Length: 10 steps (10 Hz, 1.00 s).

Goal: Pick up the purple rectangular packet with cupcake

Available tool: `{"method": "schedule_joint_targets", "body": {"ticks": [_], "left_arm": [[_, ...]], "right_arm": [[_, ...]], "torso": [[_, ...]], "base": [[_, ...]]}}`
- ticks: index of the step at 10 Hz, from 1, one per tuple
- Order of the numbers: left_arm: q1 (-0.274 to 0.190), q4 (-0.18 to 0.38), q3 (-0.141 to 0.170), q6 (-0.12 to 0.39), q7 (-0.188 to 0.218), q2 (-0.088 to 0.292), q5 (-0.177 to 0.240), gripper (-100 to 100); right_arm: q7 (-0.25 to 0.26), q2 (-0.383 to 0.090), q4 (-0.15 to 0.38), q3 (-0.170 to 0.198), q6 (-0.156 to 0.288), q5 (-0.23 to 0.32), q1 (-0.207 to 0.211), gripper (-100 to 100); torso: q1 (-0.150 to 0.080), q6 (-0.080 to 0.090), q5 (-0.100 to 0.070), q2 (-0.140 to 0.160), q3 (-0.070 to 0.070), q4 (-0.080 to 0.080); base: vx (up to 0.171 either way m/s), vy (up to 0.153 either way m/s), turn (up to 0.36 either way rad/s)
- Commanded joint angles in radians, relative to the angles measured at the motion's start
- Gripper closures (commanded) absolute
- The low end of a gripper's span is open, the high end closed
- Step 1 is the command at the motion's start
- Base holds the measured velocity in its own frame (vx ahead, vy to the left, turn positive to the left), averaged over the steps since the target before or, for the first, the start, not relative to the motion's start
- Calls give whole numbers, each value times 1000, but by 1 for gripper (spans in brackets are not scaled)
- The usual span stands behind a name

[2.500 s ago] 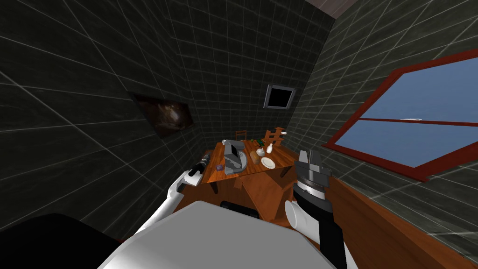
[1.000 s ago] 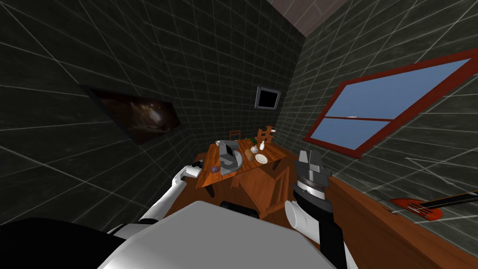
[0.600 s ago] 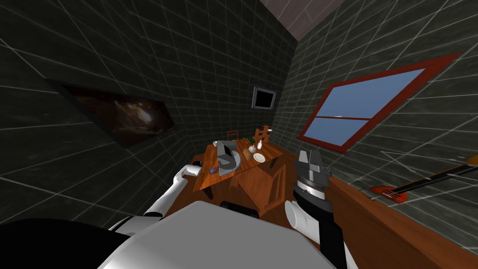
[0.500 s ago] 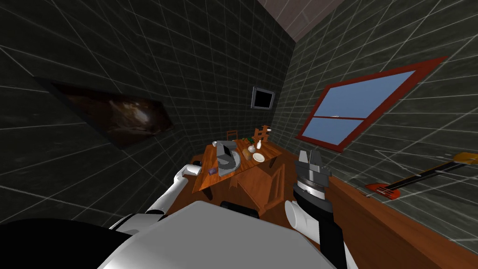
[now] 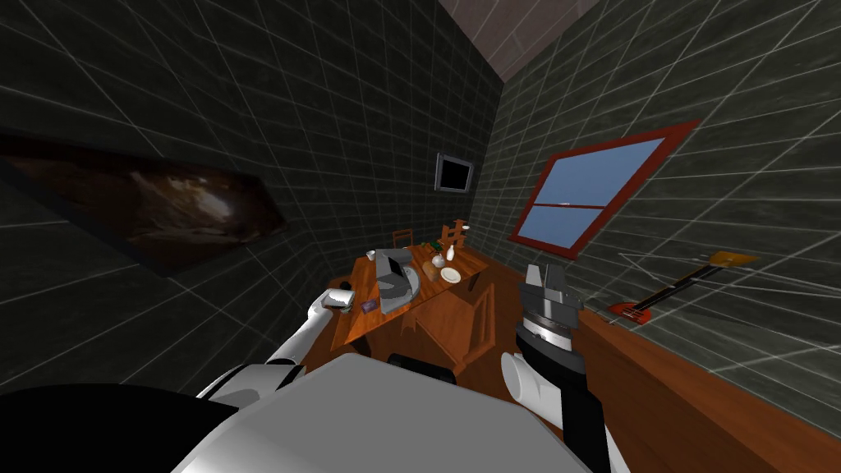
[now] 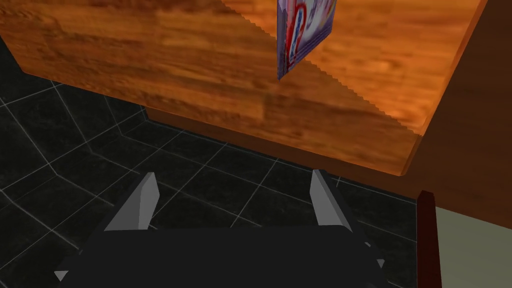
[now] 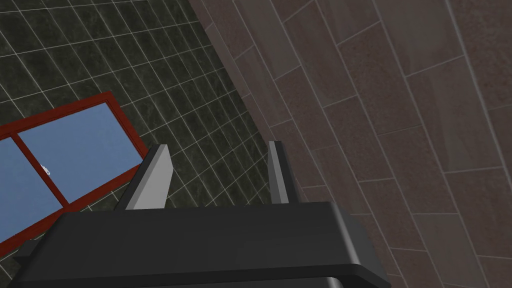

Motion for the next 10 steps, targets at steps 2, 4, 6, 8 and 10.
{"method": "schedule_joint_targets", "body": {"ticks": [2, 4, 6, 8, 10], "left_arm": [[-40, 73, 10, 50, 7, -3, 20, -100], [-61, 122, 16, 81, 11, -7, 33, -100], [-100, 190, 29, 136, 17, -15, 58, -100], [-119, 232, 35, 161, 19, -19, 70, -100], [-135, 272, 40, 185, 21, -22, 81, -100]], "right_arm": [[0, 0, 0, 0, 0, 0, 0, 0], [0, 0, 0, 0, 0, 0, 0, 0], [0, 0, 0, 0, 0, 0, 0, 0], [0, 0, 0, 0, 0, 0, 0, 0], [0, 0, 0, 0, 0, 0, 0, 0]], "torso": [[0, -1, 0, 0, 0, 0], [2, 0, 0, 0, 0, 0], [1, 0, 0, 0, 0, 0], [1, -1, 0, 0, 0, 0], [0, -1, 0, 0, 0, 0]], "base": [[8, 38, -121], [6, 64, -197], [12, 52, -190], [13, 47, -106], [7, 35, -114]]}}
